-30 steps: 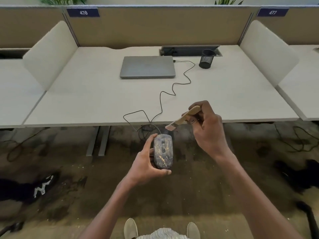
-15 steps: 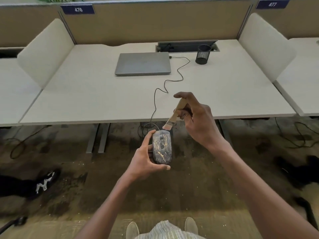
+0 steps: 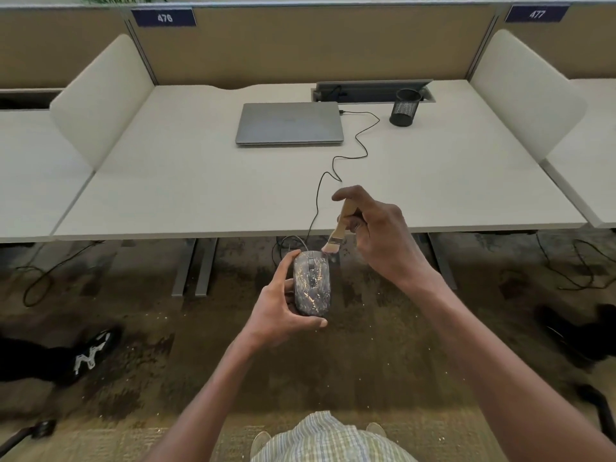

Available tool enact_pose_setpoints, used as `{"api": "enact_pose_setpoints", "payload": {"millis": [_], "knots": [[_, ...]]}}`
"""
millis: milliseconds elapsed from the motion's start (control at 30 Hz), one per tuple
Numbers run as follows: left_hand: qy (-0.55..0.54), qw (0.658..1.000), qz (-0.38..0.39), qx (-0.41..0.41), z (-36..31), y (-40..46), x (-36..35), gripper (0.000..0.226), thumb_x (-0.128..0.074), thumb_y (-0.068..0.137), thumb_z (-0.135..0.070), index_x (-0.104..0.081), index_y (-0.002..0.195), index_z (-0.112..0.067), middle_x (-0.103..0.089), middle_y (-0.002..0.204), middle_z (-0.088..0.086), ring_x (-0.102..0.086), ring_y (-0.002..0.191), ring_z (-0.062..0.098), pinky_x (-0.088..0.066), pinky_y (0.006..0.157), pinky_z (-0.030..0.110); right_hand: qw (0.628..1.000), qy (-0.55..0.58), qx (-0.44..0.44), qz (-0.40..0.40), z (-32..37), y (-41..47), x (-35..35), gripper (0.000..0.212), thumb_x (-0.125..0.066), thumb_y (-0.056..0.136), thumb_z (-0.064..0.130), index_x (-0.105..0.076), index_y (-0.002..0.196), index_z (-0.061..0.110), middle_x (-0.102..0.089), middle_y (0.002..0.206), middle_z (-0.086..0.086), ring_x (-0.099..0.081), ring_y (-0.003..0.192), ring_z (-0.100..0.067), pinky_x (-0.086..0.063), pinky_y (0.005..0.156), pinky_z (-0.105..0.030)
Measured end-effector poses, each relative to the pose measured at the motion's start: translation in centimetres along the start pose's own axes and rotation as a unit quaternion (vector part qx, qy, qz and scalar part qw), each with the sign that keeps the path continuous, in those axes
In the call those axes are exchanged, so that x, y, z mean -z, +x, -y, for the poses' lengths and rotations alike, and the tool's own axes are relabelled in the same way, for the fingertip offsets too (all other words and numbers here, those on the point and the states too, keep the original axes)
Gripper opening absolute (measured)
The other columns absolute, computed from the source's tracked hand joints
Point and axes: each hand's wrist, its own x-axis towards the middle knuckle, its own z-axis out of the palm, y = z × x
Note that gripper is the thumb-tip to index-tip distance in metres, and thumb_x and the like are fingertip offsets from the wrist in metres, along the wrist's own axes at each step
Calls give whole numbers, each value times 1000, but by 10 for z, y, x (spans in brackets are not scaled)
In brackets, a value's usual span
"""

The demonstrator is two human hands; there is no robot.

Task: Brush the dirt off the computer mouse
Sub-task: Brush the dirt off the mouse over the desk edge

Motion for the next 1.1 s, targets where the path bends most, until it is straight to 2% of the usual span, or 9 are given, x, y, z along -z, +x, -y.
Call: {"api": "enact_pose_setpoints", "payload": {"millis": [133, 233, 300, 400, 500, 700, 867, 1000, 1100], "knots": [[1, 1000, -7, 3, -1, 2, 4, 134, -102, 59, -15, -19, 162, -40, -62, 141, 7, -64, 127, 20, -58, 103, 44, 999, 34, 14, -7, 5, 8, -6, 48, -56, 92, -16, -54, 128, 15, -66, 91, -6, -68, 84, -11, -59, 75, -23], [5, 1000, -13, 2, -3, 2, 4, 134, -103, 58, -19, -19, 161, -39, -60, 143, 8, -61, 131, 22, -55, 107, 48, 999, 26, 7, 19, 4, 4, -5, 47, -52, 93, -15, -53, 127, 17, -65, 91, -6, -70, 88, -18, -62, 76, -35], [7, 1000, -15, 5, -6, 2, 3, 134, -102, 59, -18, -19, 162, -37, -59, 145, 9, -60, 133, 24, -53, 109, 52, 1000, 8, -1, 19, -2, 3, 2, 46, -52, 94, -14, -52, 126, 19, -64, 89, -4, -68, 85, -16, -61, 75, -36], [0, 1000, -16, 8, -8, 2, 3, 134, -102, 58, -17, -19, 162, -38, -60, 144, 9, -61, 132, 24, -55, 107, 53, 1000, 15, 13, -16, -3, 9, 6, 43, -54, 93, -15, -54, 125, 14, -65, 88, -4, -65, 81, 5, -53, 72, -11], [-2, 1000, -17, 4, -11, 2, 3, 134, -102, 54, -27, -22, 159, -43, -64, 138, 8, -65, 127, 23, -58, 103, 51, 999, 25, 28, -16, 4, 14, 2, 39, -54, 94, -14, -55, 126, 9, -66, 89, -7, -59, 79, 16, -44, 71, 0], [0, 1000, -14, -4, -20, 0, 1, 132, -99, 49, -39, -22, 156, -49, -64, 140, 10, -66, 126, 27, -55, 106, 55, 1000, 10, 21, 14, 3, 10, 12, 49, -51, 90, -18, -53, 122, 20, -66, 89, -5, -63, 81, 3, -53, 72, -12], [26, 999, -15, -22, -25, -1, 0, 123, -97, 49, -44, -22, 143, -70, -66, 137, 4, -67, 123, 21, -53, 109, 52, 998, 15, 58, 35, 10, 19, 4, 46, -50, 91, -17, -55, 122, 17, -62, 85, -3, -59, 76, 12, -46, 69, -8], [28, 999, -8, -22, -26, -5, -3, 122, -99, 50, -40, -20, 135, -78, -67, 136, 2, -67, 123, 20, -53, 109, 51, 998, -1, 65, 19, 12, 19, 3, 47, -51, 90, -18, -54, 122, 16, -62, 86, -3, -59, 75, 1, -54, 69, -22], [33, 999, -8, -18, -26, -6, -2, 124, -101, 53, -34, -20, 136, -78, -63, 140, 2, -65, 126, 20, -51, 111, 53, 996, 11, 82, 38, 13, 19, 5, 51, -49, 88, -20, -53, 120, 20, -59, 84, -1, -60, 77, 6, -50, 69, -13]]}}
